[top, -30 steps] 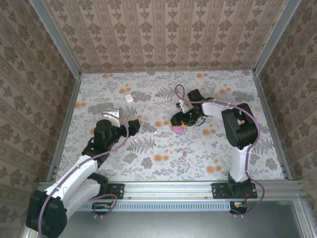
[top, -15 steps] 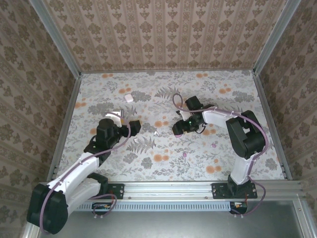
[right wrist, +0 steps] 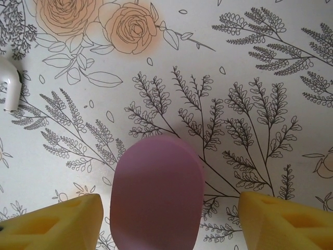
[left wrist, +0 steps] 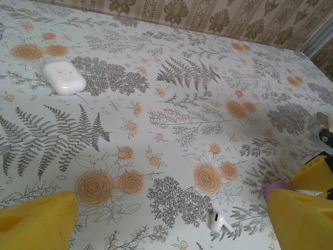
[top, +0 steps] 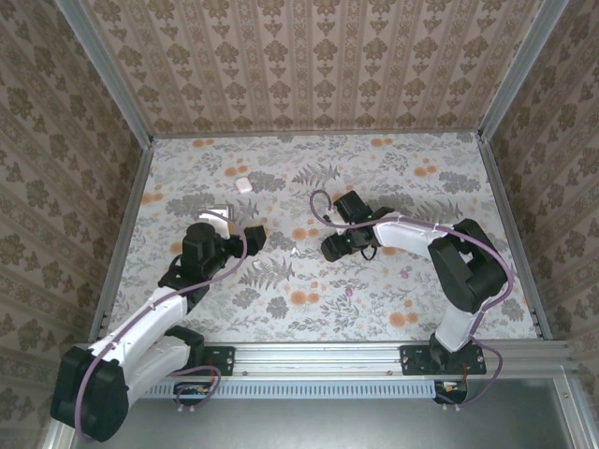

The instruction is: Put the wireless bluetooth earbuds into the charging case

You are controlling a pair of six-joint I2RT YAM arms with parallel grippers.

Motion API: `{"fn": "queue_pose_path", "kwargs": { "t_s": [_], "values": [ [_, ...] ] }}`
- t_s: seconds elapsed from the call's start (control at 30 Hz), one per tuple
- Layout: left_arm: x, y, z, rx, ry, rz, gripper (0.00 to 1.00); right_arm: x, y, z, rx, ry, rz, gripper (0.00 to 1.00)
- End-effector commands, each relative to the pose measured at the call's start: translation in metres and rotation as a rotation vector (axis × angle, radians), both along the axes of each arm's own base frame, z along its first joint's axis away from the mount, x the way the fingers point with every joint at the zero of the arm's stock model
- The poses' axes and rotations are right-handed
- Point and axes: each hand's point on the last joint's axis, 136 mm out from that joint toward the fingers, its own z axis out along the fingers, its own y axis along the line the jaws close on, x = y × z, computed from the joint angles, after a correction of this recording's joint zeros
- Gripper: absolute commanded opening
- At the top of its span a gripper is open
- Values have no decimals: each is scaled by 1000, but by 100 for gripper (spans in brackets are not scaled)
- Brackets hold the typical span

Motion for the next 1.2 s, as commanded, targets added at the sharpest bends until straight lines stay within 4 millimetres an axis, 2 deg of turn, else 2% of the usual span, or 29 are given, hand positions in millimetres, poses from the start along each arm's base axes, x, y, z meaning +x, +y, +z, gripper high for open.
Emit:
{"fn": "queue_pose_path", "kwargs": {
  "t_s": [0.0, 0.23, 0.57, 0.8, 0.9, 1.0, 1.17],
  "values": [
    [-1, 2, 4, 26, -17, 2, 95, -2, -3, -4, -39, -18, -2, 67],
    [-3, 4, 3, 31, -15, 6, 96, -3, 0, -9, -51, -17, 0, 62],
    [-6, 7, 5, 29, -18, 20, 96, -6, 1, -20, -71, -6, 6, 60],
    [-4, 4, 8, 7, 3, 16, 98, -7, 0, -24, -87, -21, 6, 49],
    [0, 6, 10, -42, 37, 35, 100, -7, 1, -17, -65, -63, 21, 45],
    [0, -2, 15, -103, 52, -19, 100, -9, 8, 1, -3, -141, 67, 43],
    [2, -23, 22, -239, 116, -96, 100, -12, 20, 44, 135, -337, 178, 39]
  ]
}}
